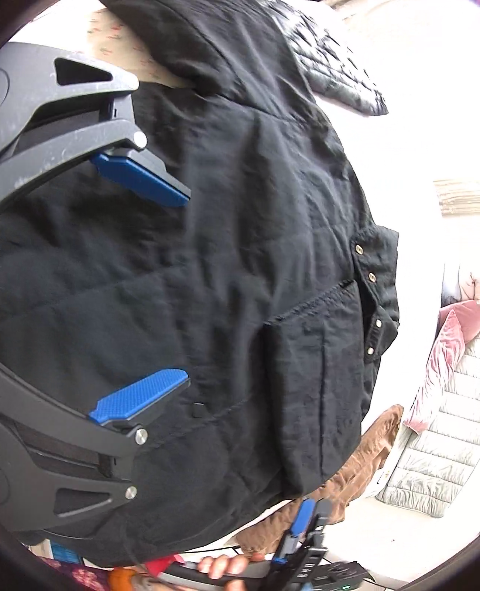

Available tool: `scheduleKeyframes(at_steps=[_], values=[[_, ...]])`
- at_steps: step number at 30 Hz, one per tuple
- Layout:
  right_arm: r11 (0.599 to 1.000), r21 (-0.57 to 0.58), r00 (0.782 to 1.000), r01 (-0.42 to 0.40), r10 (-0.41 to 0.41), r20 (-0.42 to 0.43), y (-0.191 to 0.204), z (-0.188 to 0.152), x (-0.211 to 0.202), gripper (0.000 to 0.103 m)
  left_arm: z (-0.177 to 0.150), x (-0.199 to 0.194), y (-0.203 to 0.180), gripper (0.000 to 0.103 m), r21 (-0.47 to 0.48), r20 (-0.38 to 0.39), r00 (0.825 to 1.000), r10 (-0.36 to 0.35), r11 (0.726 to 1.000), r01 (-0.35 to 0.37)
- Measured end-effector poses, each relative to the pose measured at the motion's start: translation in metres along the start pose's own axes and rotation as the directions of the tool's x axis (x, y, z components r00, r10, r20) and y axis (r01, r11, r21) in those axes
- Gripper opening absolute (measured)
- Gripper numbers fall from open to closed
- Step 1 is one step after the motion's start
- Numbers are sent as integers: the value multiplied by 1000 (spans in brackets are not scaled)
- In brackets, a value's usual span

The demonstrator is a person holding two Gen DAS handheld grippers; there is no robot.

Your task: Fold large clothes

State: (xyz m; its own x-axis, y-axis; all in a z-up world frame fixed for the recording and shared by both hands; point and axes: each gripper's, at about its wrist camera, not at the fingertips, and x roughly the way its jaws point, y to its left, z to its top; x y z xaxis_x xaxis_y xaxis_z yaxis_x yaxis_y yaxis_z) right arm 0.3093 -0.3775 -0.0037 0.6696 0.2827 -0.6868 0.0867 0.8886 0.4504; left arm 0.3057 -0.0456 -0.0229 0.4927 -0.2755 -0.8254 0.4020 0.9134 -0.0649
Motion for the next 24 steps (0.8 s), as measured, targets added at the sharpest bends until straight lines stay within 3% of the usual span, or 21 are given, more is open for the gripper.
scheduleKeyframes(at_steps=[3, 6, 11, 14, 17, 20, 24], values=[[988, 97, 992, 117, -121, 46, -44, 1, -6, 68, 27, 27, -8, 88, -23, -1, 1000, -30, 999, 30], [975, 171, 988, 140, -149, 39, -80, -2, -3, 68, 51, 59, -11, 73, -65, -23, 998, -54, 997, 52], [973, 161, 985, 166, -171, 17, -110, -15, 5, 61, 73, 100, -6, 35, -206, -60, 991, -124, 972, 109], [978, 104, 983, 183, -184, 0, -109, -20, 9, 61, 73, 109, -13, 12, -218, -60, 990, -127, 970, 111], [965, 10, 964, 264, -264, -18, -99, -21, 14, 55, 71, 103, -28, 10, -144, -50, 997, -63, 988, 56], [927, -13, 927, 374, -374, 7, -101, -12, 14, 53, 67, 99, -38, 10, -80, -53, 998, -19, 997, 15], [925, 85, 928, 371, -365, -79, -104, -13, 9, 55, 66, 95, -49, 22, 3, -56, 995, 80, 997, -80]])
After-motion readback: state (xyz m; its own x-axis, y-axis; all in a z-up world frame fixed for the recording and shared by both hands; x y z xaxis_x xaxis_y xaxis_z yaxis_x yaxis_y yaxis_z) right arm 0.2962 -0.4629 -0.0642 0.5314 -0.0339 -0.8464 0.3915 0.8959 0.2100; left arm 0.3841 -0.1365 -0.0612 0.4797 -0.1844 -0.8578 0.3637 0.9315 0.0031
